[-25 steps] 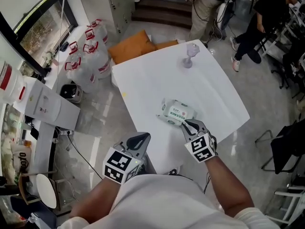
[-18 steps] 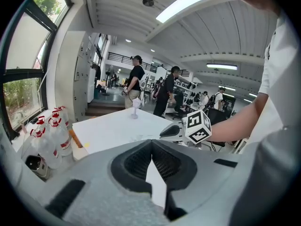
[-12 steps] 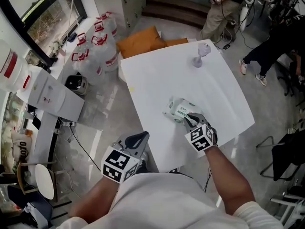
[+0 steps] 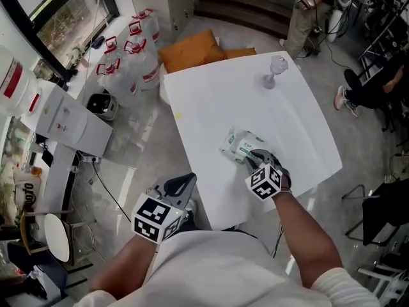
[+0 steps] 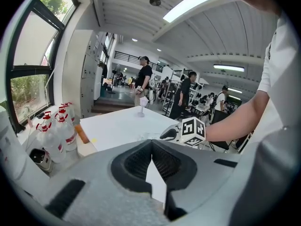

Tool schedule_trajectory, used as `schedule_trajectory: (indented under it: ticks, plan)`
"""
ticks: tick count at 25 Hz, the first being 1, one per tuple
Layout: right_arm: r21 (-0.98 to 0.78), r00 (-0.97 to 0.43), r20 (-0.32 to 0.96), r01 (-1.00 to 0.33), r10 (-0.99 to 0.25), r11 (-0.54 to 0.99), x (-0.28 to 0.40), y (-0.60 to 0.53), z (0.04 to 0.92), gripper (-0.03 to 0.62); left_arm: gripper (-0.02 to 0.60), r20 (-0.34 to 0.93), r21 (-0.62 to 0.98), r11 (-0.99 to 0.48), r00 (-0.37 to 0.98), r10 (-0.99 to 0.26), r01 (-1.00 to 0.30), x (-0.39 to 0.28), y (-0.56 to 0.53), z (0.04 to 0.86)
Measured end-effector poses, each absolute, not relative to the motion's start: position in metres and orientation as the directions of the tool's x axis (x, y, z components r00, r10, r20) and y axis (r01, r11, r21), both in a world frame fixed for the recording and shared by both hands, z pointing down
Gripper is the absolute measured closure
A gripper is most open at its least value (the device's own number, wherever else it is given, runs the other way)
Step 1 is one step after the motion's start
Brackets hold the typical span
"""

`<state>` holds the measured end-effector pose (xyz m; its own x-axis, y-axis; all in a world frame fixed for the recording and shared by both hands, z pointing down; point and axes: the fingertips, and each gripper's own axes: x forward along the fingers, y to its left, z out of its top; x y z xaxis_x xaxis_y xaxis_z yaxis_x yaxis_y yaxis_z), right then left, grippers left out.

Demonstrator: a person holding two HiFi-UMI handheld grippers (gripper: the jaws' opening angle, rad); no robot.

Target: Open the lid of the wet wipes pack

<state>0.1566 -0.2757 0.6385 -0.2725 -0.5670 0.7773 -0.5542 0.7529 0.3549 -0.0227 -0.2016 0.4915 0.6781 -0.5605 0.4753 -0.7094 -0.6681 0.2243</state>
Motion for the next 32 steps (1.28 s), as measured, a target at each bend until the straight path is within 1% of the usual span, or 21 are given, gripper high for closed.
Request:
schedule_trajectory:
  ticks: [9, 14, 15, 16, 23, 28, 30, 31, 32]
  plan:
    - [0.419, -0.235, 0.783, -0.485, -0.575, 0.768, 0.154, -0.272, 0.651, 0.482, 0.572, 0.491, 0.259, -0.643, 0.671, -0.556, -0.721, -0.032, -0.199, 0.501]
    - [0.443, -0.222, 0.77, -0.488, -0.598, 0.752, 0.157, -0.277, 0.651, 0.422, 0.572, 0.496, 0.263, -0.645, 0.674, -0.548, -0.718, -0.031, -0.199, 0.505]
    - [0.439, -0.227, 0.771, -0.488, -0.596, 0.754, 0.156, -0.277, 0.651, 0.421, 0.572, 0.497, 0.264, -0.644, 0.674, -0.547, -0.718, -0.031, -0.198, 0.506]
    - [0.435, -0.229, 0.773, -0.488, -0.592, 0.756, 0.155, -0.277, 0.652, 0.399, 0.572, 0.497, 0.265, -0.644, 0.674, -0.546, -0.717, -0.031, -0.198, 0.507]
    - [0.399, -0.226, 0.796, -0.501, -0.561, 0.768, 0.158, -0.285, 0.656, 0.382, 0.572, 0.5, 0.266, -0.648, 0.677, -0.54, -0.713, -0.027, -0.199, 0.507]
    - [0.333, -0.259, 0.815, -0.523, -0.518, 0.785, 0.16, -0.286, 0.657, 0.385, 0.572, 0.503, 0.266, -0.648, 0.677, -0.538, -0.713, -0.027, -0.198, 0.509]
    - [0.305, -0.272, 0.822, -0.53, -0.5, 0.791, 0.16, -0.286, 0.656, 0.402, 0.572, 0.502, 0.265, -0.652, 0.678, -0.537, -0.711, -0.027, -0.198, 0.508]
    - [0.299, -0.278, 0.823, -0.527, -0.495, 0.795, 0.159, -0.285, 0.655, 0.427, 0.572, 0.501, 0.263, -0.653, 0.679, -0.536, -0.71, -0.027, -0.197, 0.507]
    - [0.297, -0.284, 0.824, -0.521, -0.491, 0.8, 0.158, -0.285, 0.654, 0.435, 0.572, 0.5, 0.261, -0.654, 0.679, -0.537, -0.71, -0.027, -0.197, 0.506]
